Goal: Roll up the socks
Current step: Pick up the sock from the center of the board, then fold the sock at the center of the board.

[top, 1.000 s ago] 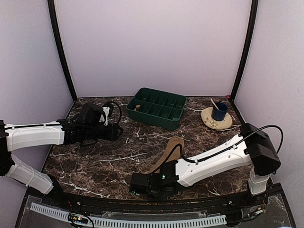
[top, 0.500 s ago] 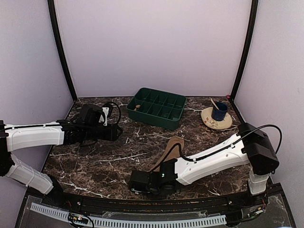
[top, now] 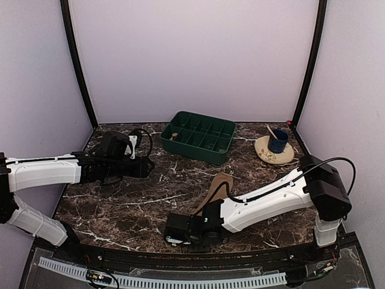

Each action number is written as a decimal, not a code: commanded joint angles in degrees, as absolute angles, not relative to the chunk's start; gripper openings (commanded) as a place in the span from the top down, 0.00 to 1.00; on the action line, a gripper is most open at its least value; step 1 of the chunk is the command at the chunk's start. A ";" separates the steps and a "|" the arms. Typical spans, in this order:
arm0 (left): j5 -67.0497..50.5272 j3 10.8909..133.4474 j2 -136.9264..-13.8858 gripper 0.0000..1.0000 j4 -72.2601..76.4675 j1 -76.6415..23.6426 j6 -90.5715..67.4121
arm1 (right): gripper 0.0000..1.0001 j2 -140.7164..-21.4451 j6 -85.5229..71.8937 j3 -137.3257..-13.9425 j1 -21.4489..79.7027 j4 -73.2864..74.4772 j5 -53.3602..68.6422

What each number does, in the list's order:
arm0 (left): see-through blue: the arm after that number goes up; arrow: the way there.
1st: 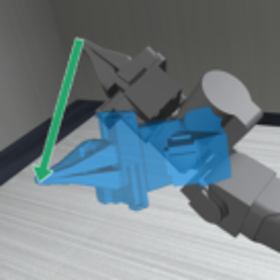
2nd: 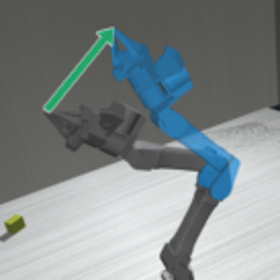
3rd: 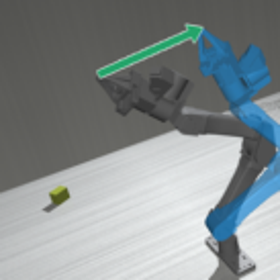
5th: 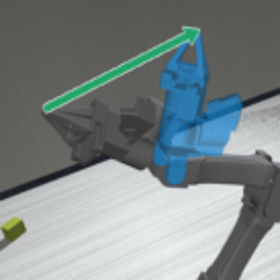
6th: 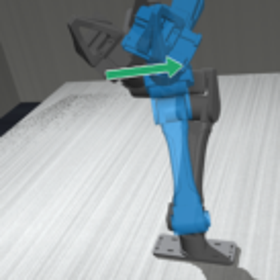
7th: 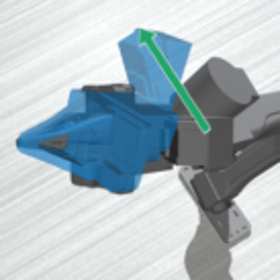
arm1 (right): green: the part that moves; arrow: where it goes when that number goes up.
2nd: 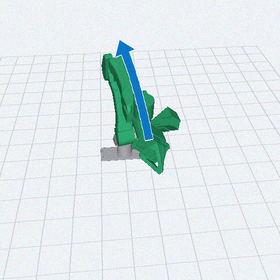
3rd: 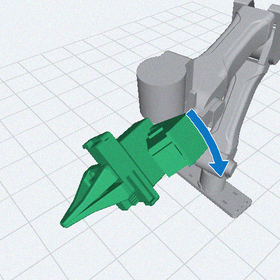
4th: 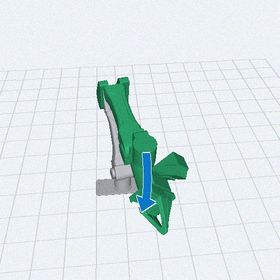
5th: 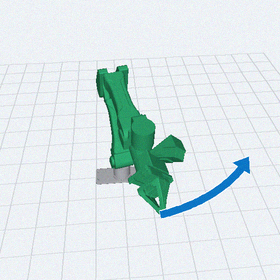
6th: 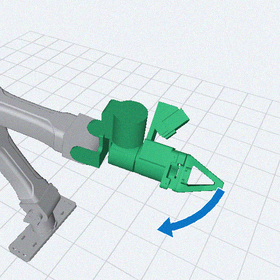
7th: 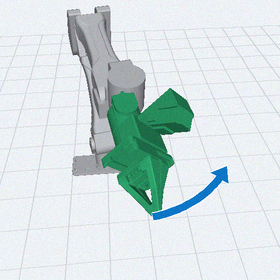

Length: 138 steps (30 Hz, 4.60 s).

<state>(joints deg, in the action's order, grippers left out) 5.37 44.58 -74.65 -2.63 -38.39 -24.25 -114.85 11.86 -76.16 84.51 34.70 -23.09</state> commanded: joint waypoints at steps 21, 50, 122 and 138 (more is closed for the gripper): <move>11.85 40.90 -62.91 0.43 -7.18 -37.18 -25.67 | 1.00 -122.38 3.30 -102.19 85.47 39.37 -12.62; 8.62 41.87 -70.46 0.46 -1.92 -38.16 -24.26 | 1.00 -99.59 -6.53 -75.68 69.19 22.53 -10.82; -0.46 49.26 -94.05 0.53 4.48 -64.65 -8.68 | 1.00 -97.73 -8.83 -58.29 58.01 11.35 -5.61; -0.13 50.43 -97.84 0.54 4.83 -65.74 -8.77 | 1.00 -99.00 -8.59 -57.90 56.70 11.25 -4.87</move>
